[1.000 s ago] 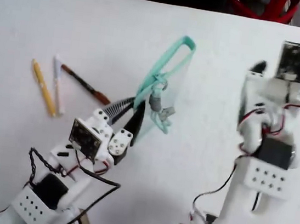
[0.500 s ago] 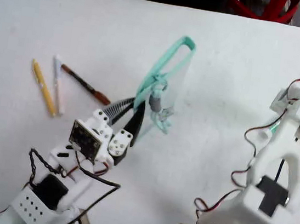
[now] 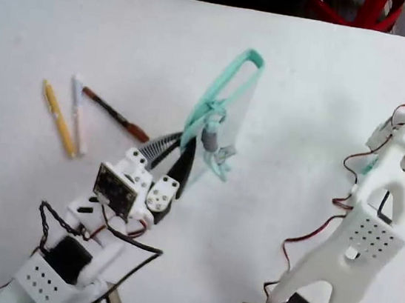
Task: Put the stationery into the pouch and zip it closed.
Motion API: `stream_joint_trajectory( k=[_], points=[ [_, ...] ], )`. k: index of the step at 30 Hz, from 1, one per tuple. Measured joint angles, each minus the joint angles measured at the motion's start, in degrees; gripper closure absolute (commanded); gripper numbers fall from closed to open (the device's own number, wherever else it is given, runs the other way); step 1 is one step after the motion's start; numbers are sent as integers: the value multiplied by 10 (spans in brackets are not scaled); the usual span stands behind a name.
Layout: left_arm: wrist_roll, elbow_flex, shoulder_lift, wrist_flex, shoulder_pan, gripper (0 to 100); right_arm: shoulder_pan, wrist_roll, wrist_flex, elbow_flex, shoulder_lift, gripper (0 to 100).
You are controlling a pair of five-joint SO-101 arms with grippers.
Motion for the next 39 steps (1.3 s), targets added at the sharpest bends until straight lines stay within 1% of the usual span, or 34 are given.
stream_joint_trajectory(
  k=[6, 8, 12, 15, 17, 23, 29, 33, 39],
  points=[
    [0, 0, 0, 0, 0, 977, 2, -1, 13, -105, 88, 822],
    [0, 0, 0, 0, 0, 977, 2, -1, 13, -131, 110, 837],
    [0, 0, 0, 0, 0, 977, 4, -1, 15, -165, 135, 981],
    [0, 0, 0, 0, 0, 977, 6, -1, 18, -178, 136, 963],
    [0, 0, 0, 0, 0, 977, 6, -1, 33, -187, 137, 981],
    [0, 0, 0, 0, 0, 977, -7, -1, 142, -251, 139, 981],
    [0, 0, 0, 0, 0, 977, -35, -1, 280, -400, 90, 981],
    [0, 0, 0, 0, 0, 977, -63, -4, 299, -465, 25, 981],
    [0, 0, 0, 0, 0, 977, -98, -42, 299, -470, -99, 981]
  ],
)
